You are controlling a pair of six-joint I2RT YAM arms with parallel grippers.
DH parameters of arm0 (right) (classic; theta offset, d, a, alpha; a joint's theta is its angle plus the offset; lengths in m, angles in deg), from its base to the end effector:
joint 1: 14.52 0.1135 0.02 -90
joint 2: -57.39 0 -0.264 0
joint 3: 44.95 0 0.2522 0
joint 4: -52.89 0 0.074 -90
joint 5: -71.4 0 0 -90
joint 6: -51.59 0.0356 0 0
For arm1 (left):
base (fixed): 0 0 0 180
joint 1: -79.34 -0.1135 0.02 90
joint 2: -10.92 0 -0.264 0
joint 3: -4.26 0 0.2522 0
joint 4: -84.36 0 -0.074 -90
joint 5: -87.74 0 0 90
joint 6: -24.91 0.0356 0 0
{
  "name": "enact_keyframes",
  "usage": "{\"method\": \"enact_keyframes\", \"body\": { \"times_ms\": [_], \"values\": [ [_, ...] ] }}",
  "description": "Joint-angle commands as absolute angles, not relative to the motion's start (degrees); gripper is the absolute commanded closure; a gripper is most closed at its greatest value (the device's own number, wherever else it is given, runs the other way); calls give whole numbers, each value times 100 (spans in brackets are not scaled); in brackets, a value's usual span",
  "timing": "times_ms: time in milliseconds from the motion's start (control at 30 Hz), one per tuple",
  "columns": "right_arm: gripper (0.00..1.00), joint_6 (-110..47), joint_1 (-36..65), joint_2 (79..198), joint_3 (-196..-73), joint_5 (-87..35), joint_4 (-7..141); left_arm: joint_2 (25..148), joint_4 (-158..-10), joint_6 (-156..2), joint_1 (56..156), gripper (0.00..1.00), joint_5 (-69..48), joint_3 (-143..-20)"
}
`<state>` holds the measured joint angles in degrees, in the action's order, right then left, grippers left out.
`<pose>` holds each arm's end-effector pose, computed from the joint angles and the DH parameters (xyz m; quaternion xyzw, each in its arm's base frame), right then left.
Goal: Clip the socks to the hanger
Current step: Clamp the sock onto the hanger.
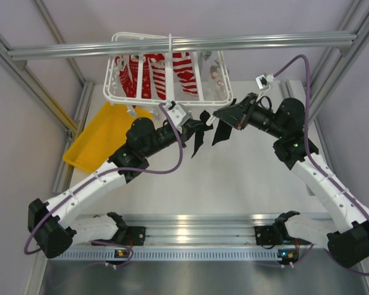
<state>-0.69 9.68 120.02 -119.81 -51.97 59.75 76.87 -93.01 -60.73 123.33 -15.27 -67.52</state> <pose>0.2185 0.1197 0.4111 -0.1349 0.6654 0.5301 0.5080 0.1900 -0.1946 0.3863 0.3547 0.5891 -0.3179 0.6528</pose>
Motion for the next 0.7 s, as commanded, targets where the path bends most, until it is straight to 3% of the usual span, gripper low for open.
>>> {"method": "enact_keyframes", "body": {
  "times_ms": [0,667],
  "values": [
    [100,-123,938,11891,-12032,-5244,5847,7640,-9700,-6157,12364,100,-1580,-6970],
    [100,-123,947,11918,-12076,-5279,5795,7868,-9778,-6641,12408,100,-1694,-7252]
  ]
}}
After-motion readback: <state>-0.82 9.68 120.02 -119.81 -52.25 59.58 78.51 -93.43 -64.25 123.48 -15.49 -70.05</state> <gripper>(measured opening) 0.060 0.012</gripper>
